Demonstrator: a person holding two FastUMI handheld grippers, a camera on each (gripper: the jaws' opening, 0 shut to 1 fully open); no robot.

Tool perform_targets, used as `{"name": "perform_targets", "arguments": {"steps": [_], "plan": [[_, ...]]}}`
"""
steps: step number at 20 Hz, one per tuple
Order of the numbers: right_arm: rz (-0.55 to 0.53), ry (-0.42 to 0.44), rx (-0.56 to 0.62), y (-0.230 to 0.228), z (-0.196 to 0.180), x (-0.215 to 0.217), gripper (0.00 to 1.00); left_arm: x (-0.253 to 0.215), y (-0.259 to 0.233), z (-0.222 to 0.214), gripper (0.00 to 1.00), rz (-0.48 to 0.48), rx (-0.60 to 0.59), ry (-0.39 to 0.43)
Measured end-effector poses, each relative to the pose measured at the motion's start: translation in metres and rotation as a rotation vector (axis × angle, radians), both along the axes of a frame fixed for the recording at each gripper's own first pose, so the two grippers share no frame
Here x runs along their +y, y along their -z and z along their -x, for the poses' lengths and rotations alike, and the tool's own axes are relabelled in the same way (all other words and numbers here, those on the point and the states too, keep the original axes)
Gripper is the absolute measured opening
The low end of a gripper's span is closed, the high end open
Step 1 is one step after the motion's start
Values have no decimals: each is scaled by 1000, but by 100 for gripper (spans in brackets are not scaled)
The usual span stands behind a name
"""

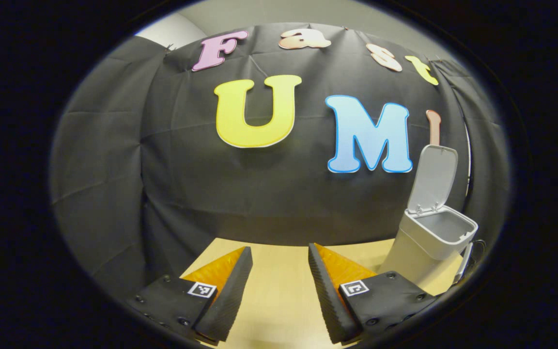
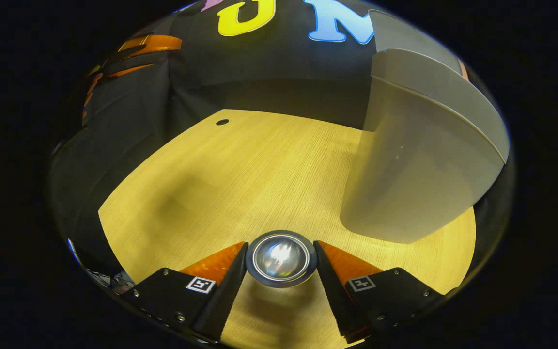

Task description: Press the lid of the desktop garbage bin to open it, pick up the crumpled paper on the desktop and throw it into the bin, then pick up the pop can on the desktop and drop it into the bin, and finally close the garbage bin lid.

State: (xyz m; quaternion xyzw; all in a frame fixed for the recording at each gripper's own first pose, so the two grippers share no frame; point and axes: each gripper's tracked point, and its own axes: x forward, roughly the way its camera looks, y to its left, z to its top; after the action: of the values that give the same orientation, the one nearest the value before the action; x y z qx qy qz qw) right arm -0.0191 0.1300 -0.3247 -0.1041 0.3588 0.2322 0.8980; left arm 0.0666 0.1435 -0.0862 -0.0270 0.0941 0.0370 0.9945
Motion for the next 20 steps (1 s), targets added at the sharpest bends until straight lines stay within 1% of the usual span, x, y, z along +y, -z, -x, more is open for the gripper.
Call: {"name": "perform_targets", "arguments": {"steps": [4,7,8,11,13,14,16,20], "plan": [[-45,11,-31,-25,-4,2,84,-3,-1,-1,77,5,2,11],[-97,33,-72,-52,-12,4,84,-9,0,-4,78,9,3,25],[-110,38,-84,-59,-14,5,84,-12,0,-4,77,10,3,30],[-136,44,-136,-86,-20,7,84,-18,-1,-6,78,13,2,46],[-158,41,-179,-111,-24,8,84,-24,-2,-8,80,18,4,59],[-173,39,-199,-122,-27,9,84,-27,0,-9,77,19,5,65],[-197,39,-248,-149,-32,9,84,-35,-1,-10,78,23,5,78],[-242,41,-340,-196,-44,10,83,-45,-1,-13,77,25,3,95]]}}
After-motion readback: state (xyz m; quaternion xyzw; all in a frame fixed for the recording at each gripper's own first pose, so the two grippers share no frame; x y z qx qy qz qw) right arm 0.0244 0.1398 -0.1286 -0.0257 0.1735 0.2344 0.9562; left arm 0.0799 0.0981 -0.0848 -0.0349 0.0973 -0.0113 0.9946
